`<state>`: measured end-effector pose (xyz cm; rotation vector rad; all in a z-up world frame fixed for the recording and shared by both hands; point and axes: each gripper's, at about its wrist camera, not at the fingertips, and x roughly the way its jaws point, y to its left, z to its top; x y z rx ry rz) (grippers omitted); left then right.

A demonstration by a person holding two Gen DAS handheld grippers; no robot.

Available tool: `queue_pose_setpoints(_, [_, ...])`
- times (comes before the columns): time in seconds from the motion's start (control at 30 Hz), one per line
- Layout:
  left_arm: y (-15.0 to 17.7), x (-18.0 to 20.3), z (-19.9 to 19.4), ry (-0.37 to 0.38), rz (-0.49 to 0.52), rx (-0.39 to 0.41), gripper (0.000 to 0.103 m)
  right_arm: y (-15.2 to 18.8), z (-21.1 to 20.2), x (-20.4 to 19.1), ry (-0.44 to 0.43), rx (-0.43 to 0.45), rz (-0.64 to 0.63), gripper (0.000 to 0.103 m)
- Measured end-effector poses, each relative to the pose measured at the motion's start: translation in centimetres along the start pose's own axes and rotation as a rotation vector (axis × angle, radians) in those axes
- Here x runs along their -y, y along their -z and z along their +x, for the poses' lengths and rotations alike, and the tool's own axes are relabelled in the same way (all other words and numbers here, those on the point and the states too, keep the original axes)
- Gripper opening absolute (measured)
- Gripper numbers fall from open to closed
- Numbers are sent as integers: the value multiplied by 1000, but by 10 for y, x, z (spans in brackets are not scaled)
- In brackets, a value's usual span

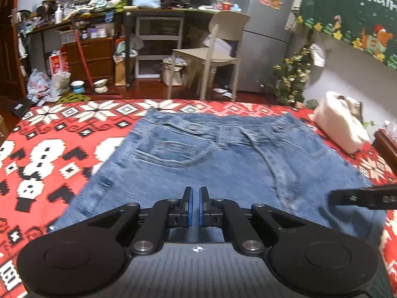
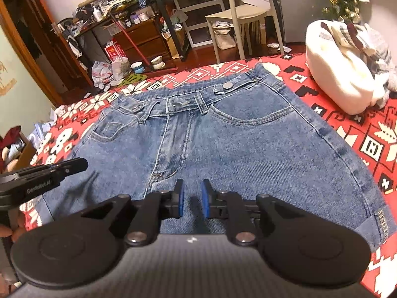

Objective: Fold clothes
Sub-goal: 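Press both grippers onto the shorts' front near the waistband, then smooth the shorts' front with both grippers toward the waistband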

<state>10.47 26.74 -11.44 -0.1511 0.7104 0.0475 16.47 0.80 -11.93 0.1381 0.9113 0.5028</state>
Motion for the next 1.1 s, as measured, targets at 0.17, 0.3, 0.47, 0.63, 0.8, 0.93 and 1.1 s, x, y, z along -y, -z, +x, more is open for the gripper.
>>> queue_pose_setpoints(0.17, [-4,-22,8,-27,-72,13,3,-7,2,13,9,19,35,17])
queue_pose_setpoints(0.3, [-5,-31,11,-31,-86,21,3,-13,8,25,15,28,71,19])
queue_pose_setpoints(0.47, [-10,-44,18,-62,-130,29,3,-17,13,32,23,33,67,23])
queue_pose_setpoints(0.63, [-19,-59,19,-78,-161,71,3,-22,7,40,1,57,64,29])
queue_pose_setpoints(0.8, [-25,-80,28,-65,-238,88,3,-23,13,47,8,56,93,29])
queue_pose_setpoints(0.93, [-32,-89,40,-7,-284,92,3,-25,17,53,14,55,117,29])
queue_pose_setpoints(1.1, [-49,-82,63,13,-257,24,3,-26,25,54,19,45,118,29])
